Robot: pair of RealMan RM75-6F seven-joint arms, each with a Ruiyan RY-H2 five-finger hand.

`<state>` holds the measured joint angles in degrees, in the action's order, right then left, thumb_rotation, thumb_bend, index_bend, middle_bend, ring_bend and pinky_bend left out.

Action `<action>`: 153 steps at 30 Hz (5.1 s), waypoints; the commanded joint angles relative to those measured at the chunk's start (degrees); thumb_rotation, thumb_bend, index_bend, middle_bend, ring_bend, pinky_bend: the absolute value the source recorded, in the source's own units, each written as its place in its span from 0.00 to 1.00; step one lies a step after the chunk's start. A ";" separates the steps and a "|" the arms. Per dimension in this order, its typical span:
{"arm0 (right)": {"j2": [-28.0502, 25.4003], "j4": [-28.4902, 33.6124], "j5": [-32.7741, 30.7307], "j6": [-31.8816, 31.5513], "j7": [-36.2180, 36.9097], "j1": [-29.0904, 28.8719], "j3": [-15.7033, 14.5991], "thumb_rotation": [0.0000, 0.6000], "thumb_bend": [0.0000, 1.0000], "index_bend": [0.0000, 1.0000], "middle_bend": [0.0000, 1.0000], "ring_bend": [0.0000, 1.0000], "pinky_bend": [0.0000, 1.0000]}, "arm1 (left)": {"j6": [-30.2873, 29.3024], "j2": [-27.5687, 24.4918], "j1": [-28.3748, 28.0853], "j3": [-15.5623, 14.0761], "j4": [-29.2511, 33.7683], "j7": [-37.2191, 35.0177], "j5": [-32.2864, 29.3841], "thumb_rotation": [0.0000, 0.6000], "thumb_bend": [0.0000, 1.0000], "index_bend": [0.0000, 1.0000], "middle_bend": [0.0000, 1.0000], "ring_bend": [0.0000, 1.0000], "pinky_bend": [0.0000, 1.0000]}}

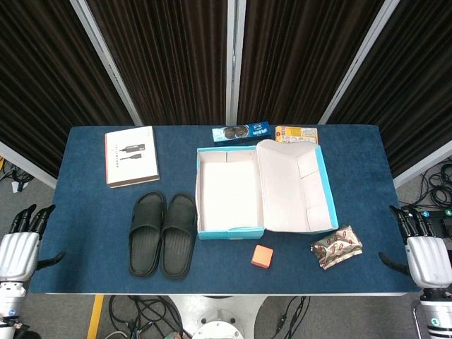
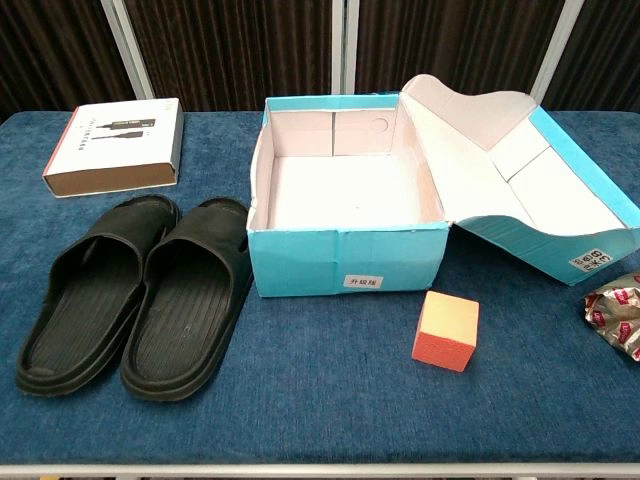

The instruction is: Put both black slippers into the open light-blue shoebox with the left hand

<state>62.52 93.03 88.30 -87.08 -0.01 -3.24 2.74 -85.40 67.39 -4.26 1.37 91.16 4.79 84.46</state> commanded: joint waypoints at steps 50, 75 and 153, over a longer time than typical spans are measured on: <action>-4.49 1.24 3.50 -3.76 -0.57 1.58 -0.10 1.00 0.09 0.05 0.14 0.04 0.13 | 37.43 6.01 -48.71 5.81 15.88 29.68 -49.09 1.00 0.00 0.09 0.15 0.77 0.77; -4.60 0.79 2.67 -3.19 0.29 1.74 -0.09 1.00 0.09 0.05 0.14 0.04 0.13 | 34.84 14.73 -65.79 2.35 6.65 42.76 -81.93 1.00 0.00 0.07 0.12 0.78 0.78; -6.30 1.93 3.69 -3.99 -0.26 2.10 -0.04 1.00 0.10 0.05 0.14 0.04 0.13 | 22.36 3.49 -46.68 15.25 11.26 4.76 -47.50 1.00 0.00 0.56 0.65 0.88 0.80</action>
<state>56.26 94.92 92.01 -91.11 -0.24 -1.14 2.71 -66.34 70.27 -53.38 13.05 105.84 16.85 31.01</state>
